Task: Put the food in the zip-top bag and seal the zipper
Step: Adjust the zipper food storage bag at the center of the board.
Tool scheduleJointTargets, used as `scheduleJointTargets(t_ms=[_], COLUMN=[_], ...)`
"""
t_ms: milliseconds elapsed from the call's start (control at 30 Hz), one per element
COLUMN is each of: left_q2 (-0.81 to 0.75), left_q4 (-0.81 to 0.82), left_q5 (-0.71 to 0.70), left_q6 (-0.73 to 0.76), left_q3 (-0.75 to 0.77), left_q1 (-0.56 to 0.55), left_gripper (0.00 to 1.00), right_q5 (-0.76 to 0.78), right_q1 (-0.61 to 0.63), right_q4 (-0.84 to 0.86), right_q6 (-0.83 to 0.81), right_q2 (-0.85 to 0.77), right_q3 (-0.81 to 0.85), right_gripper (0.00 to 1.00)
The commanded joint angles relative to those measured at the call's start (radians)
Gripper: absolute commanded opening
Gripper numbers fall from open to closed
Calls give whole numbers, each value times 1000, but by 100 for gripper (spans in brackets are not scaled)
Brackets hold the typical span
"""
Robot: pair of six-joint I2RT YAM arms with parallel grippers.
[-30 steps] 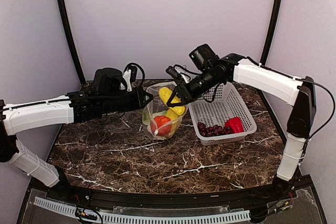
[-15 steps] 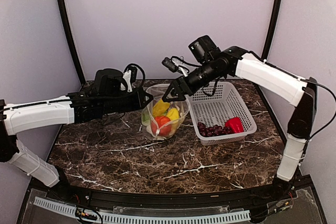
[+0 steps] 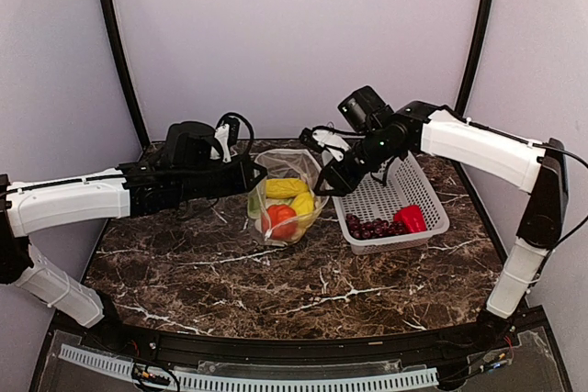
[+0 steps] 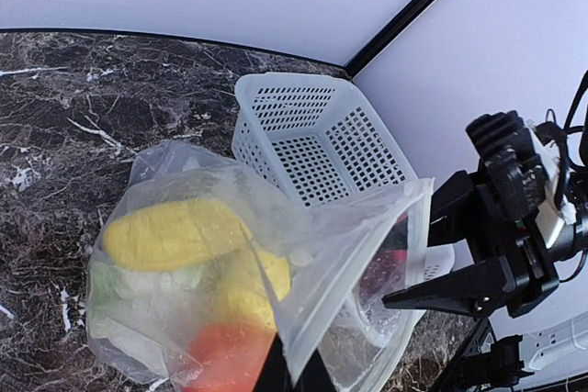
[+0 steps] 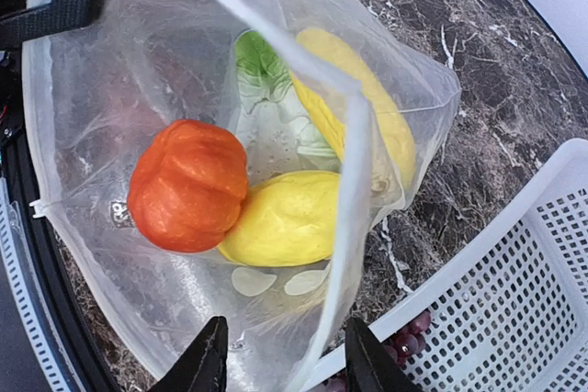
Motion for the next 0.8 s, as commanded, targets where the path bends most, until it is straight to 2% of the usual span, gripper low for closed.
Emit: scheduleJointTargets(t_ms=[0,100,133,267,433,467,533,633,667,767], left_q2=[-31,-30,-32,-43,-57,-54,-42,-32,-32,-32], left_q4=[-11,-15,-17,-47,-49,-64,-87,-105,-111,-117], left_q5=[9,11,11,14,19,13,9,13,13,6], left_q6=[17,19,22,49,63,64,66,68,68,78], left_q3=[-18,-15,-14,8,21,26,37,48,53,60], left_q1=[3,3,1,2,2,1,3,2,2,3], left_gripper=[1,1,1,1,1,1,1,1,1,1], right_q5=[35,7,-9,-117,-120,-128,-154,-212,-229,-280], right_q1=[-3,-5,-7,-16,-23,-27,-38,-72,-88,-145], right_q4=[29,18,9,-16,-16,-23,-42,-69,-75,-100], right_q6=[1,3,7,26,15,12,3,-19,-29,-56], right_q2=[14,24,26,15,38,49,62,43,27,-24], right_q3=[-1,32,56,171,176,172,180,209,215,220], right_gripper=[33,6,0,0,0,1,11,41,49,60])
